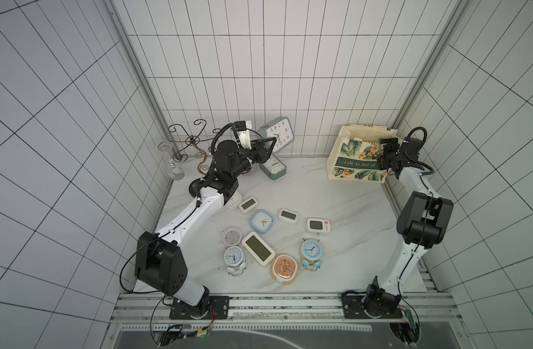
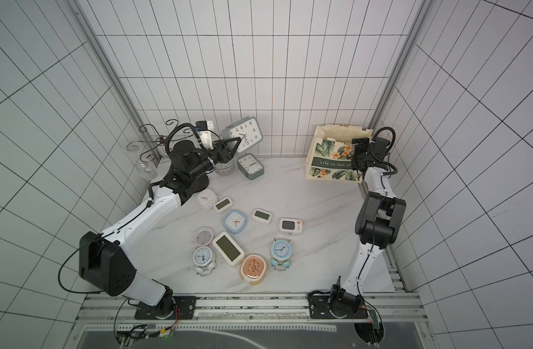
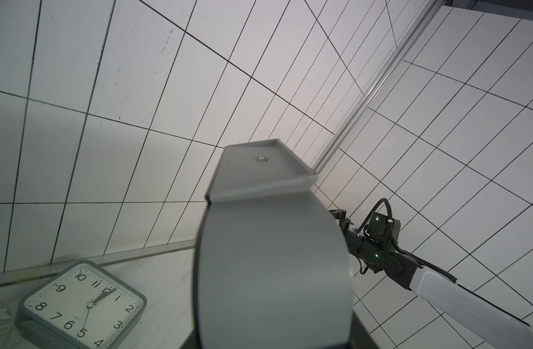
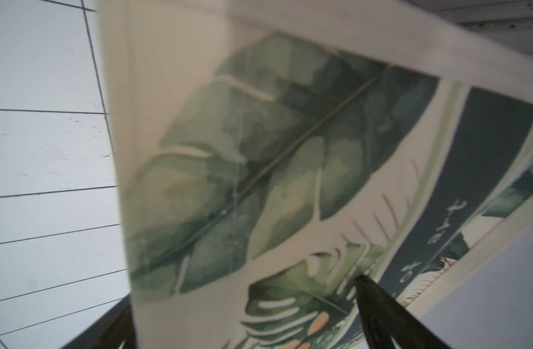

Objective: Put the alarm clock into the canvas bag
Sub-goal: Move the canvas bag to the center of the board.

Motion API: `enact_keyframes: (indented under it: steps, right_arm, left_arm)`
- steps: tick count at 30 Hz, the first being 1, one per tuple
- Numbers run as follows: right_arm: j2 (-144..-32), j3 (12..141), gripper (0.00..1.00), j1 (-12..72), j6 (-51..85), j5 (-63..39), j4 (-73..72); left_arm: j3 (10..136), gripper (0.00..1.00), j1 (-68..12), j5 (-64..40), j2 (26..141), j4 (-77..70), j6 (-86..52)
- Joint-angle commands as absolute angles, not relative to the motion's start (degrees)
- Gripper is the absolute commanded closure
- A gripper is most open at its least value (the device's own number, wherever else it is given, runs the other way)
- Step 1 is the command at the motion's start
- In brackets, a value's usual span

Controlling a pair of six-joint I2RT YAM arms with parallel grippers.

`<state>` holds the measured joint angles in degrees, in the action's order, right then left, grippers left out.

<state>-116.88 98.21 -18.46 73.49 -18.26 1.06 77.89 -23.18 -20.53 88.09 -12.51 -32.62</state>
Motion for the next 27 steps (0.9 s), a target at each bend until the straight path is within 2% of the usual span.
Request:
enact_keyframes:
  steps: [1, 4, 10, 14, 16, 27]
  right_arm:
    - [-117.16, 101.19, 0.09, -18.49, 71.99, -16.44, 5.31]
    - [-113.79, 93.98, 0.28, -18.56, 71.89, -16.92, 0.67]
    - [-104.55, 81.16, 0.46, -18.81, 67.33, -16.24, -5.67]
    - [-99.65, 75.81, 0.79, -19.35, 62.90, -18.24, -7.64]
    - [-97.93, 74.25, 1.00, -19.37, 60.75, -19.16, -7.53]
    - [-93.09, 74.97, 1.00, -17.98, 52.71, -33.55, -5.29]
  left_arm:
    - [79.15, 0.78, -23.53, -20.04, 85.10, -15.22, -31.64]
    - [79.07, 0.78, -23.69, -19.92, 84.65, -15.03, -31.46]
    - [79.38, 0.78, -24.97, -19.04, 83.32, -13.70, -30.04]
    - [79.93, 0.78, -26.25, -18.74, 83.23, -12.75, -29.01]
    - [80.43, 0.78, -27.08, -18.83, 83.73, -12.24, -28.68]
    - [86.89, 0.79, -29.79, -21.80, 86.30, -10.50, -22.46]
